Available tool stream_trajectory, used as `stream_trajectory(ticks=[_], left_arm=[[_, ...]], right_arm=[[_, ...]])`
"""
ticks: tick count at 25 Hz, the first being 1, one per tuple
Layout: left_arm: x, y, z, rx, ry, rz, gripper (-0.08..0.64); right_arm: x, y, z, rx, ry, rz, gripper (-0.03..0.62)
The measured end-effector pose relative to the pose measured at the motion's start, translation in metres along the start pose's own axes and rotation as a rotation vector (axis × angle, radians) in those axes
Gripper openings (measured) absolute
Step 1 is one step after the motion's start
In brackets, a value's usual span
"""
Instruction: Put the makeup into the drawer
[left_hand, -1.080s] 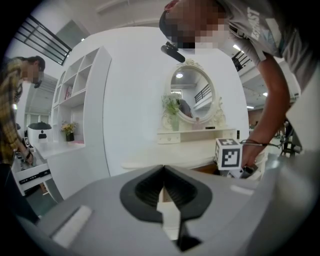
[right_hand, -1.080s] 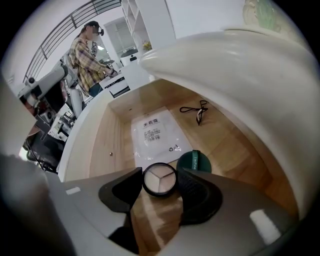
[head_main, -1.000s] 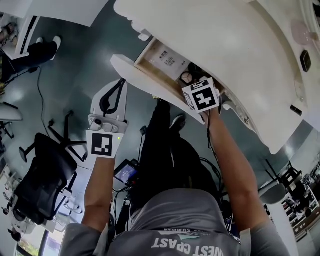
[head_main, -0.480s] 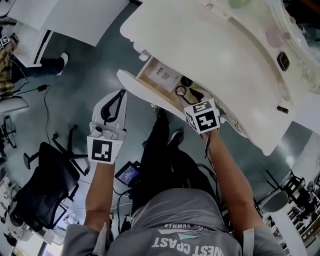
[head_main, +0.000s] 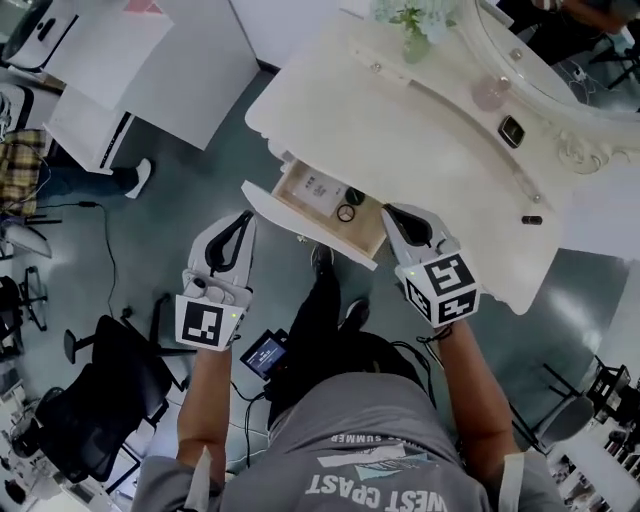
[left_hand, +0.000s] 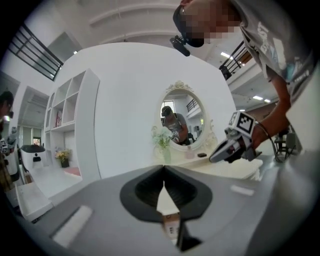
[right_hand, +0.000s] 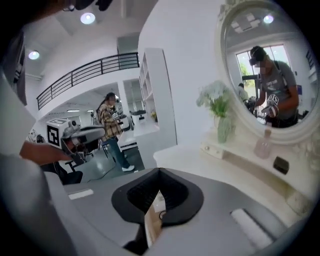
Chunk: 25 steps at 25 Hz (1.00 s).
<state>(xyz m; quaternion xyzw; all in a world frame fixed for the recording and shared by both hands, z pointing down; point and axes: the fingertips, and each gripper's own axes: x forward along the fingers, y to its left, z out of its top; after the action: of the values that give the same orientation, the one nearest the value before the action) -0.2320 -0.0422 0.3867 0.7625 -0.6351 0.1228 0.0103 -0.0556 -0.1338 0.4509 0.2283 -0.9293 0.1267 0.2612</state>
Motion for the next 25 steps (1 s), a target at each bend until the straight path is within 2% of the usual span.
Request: stream_trajectory(ticks=[6,11,16,20,25], left_arm=[[-0.023,-0.017,0.086,0.046,-0.093,0.015,0.000],[-0.040,-0.051,0.141,0.086,-0.146,-0.051,0.002],[-0.061,-0.096,0.186,0.130,-0.184,-0.130,0.002],[-0.079,-0.132,0.208,0.151,-0.195,-0.187,0.002],[-0.090,-0.162,0.233,0.187,-0.252,-0.230,0.002]], right_arm=[[-0.112,0.000,0.078,-0.112,-0.189,-0.080,0.000],[-0.200,0.003,0.116,-0.149,-0.327,-0.142,0.000],[-0.277,0.009,0.132,-0.191,-0.402,-0.209,0.000],[-0.328,0.020,0.135,-0.250,-0.442,-0.251,0.000],[-0.372,0.027,0.124,-0.238,-0.477,-0.300,0.000]])
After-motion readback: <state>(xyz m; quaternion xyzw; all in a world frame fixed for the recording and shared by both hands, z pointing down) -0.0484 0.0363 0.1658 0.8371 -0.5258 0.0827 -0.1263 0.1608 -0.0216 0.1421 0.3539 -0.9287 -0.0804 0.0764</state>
